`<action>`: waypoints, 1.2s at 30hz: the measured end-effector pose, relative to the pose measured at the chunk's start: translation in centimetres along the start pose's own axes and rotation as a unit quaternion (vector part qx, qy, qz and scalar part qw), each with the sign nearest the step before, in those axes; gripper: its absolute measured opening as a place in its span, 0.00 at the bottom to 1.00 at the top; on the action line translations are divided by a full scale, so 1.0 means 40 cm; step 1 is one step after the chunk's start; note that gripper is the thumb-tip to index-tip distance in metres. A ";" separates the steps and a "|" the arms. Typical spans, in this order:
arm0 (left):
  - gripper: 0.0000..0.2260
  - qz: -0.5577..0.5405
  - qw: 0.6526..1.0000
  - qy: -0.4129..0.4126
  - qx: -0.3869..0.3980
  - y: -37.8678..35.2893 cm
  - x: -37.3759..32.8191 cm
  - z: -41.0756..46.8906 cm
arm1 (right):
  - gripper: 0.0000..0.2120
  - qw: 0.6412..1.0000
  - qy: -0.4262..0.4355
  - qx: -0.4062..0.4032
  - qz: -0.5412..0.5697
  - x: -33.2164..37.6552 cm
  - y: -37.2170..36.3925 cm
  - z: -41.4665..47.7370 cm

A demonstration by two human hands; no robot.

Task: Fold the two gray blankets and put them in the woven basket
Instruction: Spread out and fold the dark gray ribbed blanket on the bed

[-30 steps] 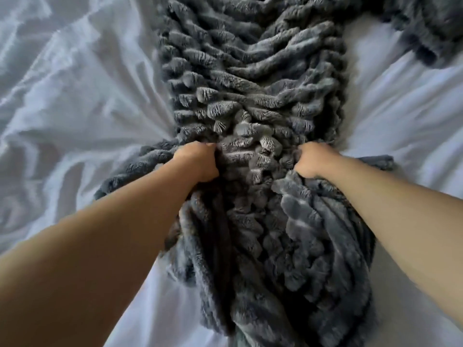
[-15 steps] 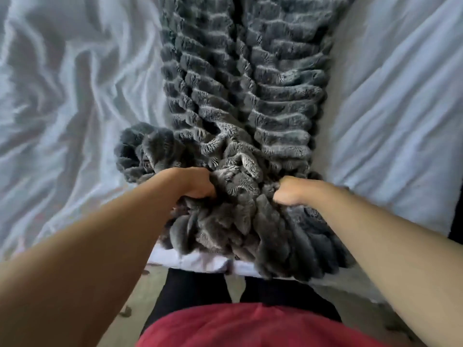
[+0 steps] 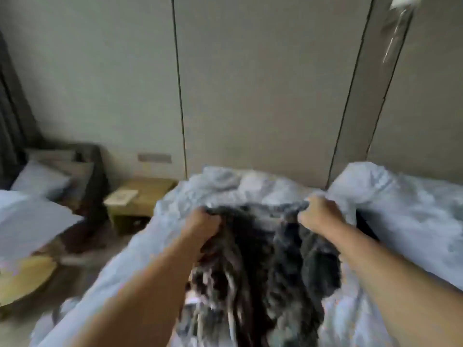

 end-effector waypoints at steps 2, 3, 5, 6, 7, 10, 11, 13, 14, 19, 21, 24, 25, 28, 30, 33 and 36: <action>0.13 -0.059 0.977 -0.110 -0.175 0.388 -0.303 0.142 | 0.27 0.970 0.058 -0.198 0.128 0.130 0.481 0.011; 0.19 -0.053 0.958 -0.166 -0.227 0.538 -0.427 0.160 | 0.30 0.952 0.086 -0.250 0.154 0.172 0.658 -0.012; 0.28 0.009 0.931 -0.207 -0.302 0.736 -0.559 0.144 | 0.30 0.928 0.105 -0.315 0.166 0.192 0.858 -0.067; 0.29 0.048 0.921 -0.202 -0.330 0.796 -0.583 0.123 | 0.28 0.918 0.101 -0.340 0.177 0.177 0.910 -0.092; 0.28 0.075 0.913 -0.199 -0.348 0.837 -0.597 0.100 | 0.24 0.906 0.094 -0.366 0.190 0.151 0.942 -0.112; 0.19 0.116 0.895 -0.202 -0.379 0.889 -0.595 0.056 | 0.18 0.875 0.075 -0.425 0.222 0.066 0.958 -0.142; 0.16 0.124 0.891 -0.210 -0.383 0.889 -0.587 0.045 | 0.16 0.872 0.077 -0.432 0.216 0.048 0.941 -0.147; 0.11 0.135 0.892 -0.229 -0.366 0.863 -0.555 0.032 | 0.15 0.880 0.074 -0.422 0.205 0.016 0.891 -0.143; 0.10 0.138 0.897 -0.234 -0.348 0.839 -0.530 0.031 | 0.16 0.887 0.071 -0.409 0.203 -0.001 0.859 -0.134; 0.08 0.162 0.932 -0.210 -0.248 0.643 -0.319 0.039 | 0.06 0.943 0.025 -0.287 0.165 -0.088 0.603 -0.069; 0.08 0.189 0.948 -0.178 -0.183 0.525 -0.193 0.039 | 0.04 0.976 -0.002 -0.180 0.123 -0.136 0.418 -0.033; 0.09 0.211 0.971 -0.101 -0.059 0.311 0.037 -0.008 | 0.04 0.998 -0.055 0.016 0.018 -0.237 0.054 -0.037; 0.09 0.206 0.976 -0.072 -0.023 0.236 0.120 -0.044 | 0.02 0.993 -0.089 0.074 -0.003 -0.288 -0.073 -0.062; 0.07 0.180 0.983 0.006 0.033 0.035 0.351 -0.213 | 0.11 0.971 -0.181 0.153 -0.038 -0.454 -0.408 -0.177; 0.11 0.142 0.986 0.084 0.038 -0.080 0.490 -0.353 | 0.04 0.952 -0.233 0.193 -0.037 -0.549 -0.586 -0.290; 0.15 0.065 0.970 0.233 0.026 -0.220 0.654 -0.586 | 0.09 0.915 -0.298 0.272 0.003 -0.645 -0.791 -0.465; 0.18 0.010 0.936 0.351 0.014 -0.319 0.753 -0.794 | 0.15 0.894 -0.325 0.308 0.017 -0.691 -0.902 -0.597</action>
Point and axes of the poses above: each hand's wrist, its own z-axis towards the middle knuckle, its own y-axis out of the back of the hand, x = y × z, the point moved 10 cm from there along z, towards the middle knuckle, and after that the axes turned 13 degrees about -y, right-handed, at the moved point
